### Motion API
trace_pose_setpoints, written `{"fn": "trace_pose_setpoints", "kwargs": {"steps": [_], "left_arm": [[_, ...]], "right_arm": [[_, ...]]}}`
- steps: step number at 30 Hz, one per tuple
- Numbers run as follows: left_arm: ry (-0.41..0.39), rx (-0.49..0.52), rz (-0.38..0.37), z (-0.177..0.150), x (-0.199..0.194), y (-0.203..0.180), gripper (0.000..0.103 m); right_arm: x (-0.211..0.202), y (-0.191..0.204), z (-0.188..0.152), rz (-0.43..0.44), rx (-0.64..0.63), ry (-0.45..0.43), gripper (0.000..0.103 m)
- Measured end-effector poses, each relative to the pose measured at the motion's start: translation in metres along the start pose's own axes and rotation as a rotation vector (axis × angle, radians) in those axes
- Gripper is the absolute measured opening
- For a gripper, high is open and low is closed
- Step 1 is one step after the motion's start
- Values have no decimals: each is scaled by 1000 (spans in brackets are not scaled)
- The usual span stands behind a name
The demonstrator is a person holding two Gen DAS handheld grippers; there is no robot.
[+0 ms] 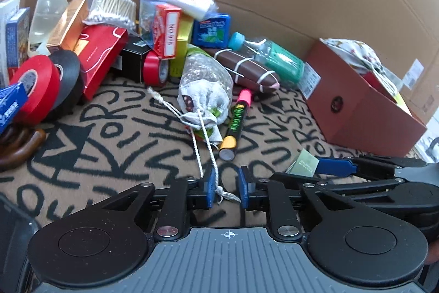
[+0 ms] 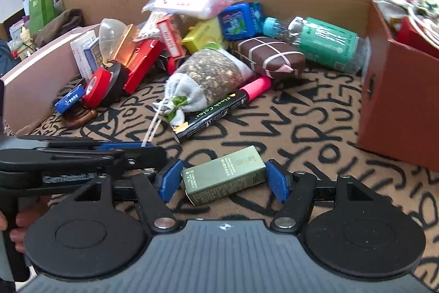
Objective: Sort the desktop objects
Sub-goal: 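Reach the left gripper to the pink-capped marker while the right gripper reaches the olive-green box, then close the left gripper on the pink-capped marker and lift it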
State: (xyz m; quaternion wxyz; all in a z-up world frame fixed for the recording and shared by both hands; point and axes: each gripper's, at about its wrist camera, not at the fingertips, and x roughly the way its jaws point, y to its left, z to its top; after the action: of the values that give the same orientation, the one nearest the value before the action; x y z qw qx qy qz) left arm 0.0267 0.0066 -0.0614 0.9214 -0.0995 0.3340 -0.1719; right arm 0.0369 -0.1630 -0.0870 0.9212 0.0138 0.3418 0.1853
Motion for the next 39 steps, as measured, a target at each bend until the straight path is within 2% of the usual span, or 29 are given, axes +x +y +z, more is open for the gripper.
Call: {"fn": "trace_pose_setpoints", "kwargs": {"steps": [4,9,14,17,20,22,29,31,33,35,39], "left_arm": [[-13,-10,14,3,-14,1,50],[-47,-19,-12,11,-33,-3,58],[-60,74,-49,27,-20,-24,58],[-22,79,-66,35,7,-27,57],[34,72,-61,40,36,-25,50],[31,63,-57,42,46,-22,44],[32,27,-15,43,51,-15,46],[-12,56,-6,44,43,-18,57],[-40,89,7,47,39,-21,59],[-24,106,29,49,44,-20,58],[57,97,11,45,59,-13,55]], "right_arm": [[-10,-5,-2,-26,16,-19,77],[-20,-10,-3,-33,35,-47,78],[-20,-9,-6,-30,39,-46,78],[-18,-8,-9,-29,35,-33,78],[-18,-9,-10,-27,26,-28,78],[-18,-9,-10,-22,22,-29,78],[-9,-10,-7,-3,26,-25,78],[-7,-10,-7,1,28,-24,78],[-5,-10,-6,2,27,-22,78],[-3,-9,-5,1,25,-20,78],[-1,-7,-6,-2,20,-19,78]]}}
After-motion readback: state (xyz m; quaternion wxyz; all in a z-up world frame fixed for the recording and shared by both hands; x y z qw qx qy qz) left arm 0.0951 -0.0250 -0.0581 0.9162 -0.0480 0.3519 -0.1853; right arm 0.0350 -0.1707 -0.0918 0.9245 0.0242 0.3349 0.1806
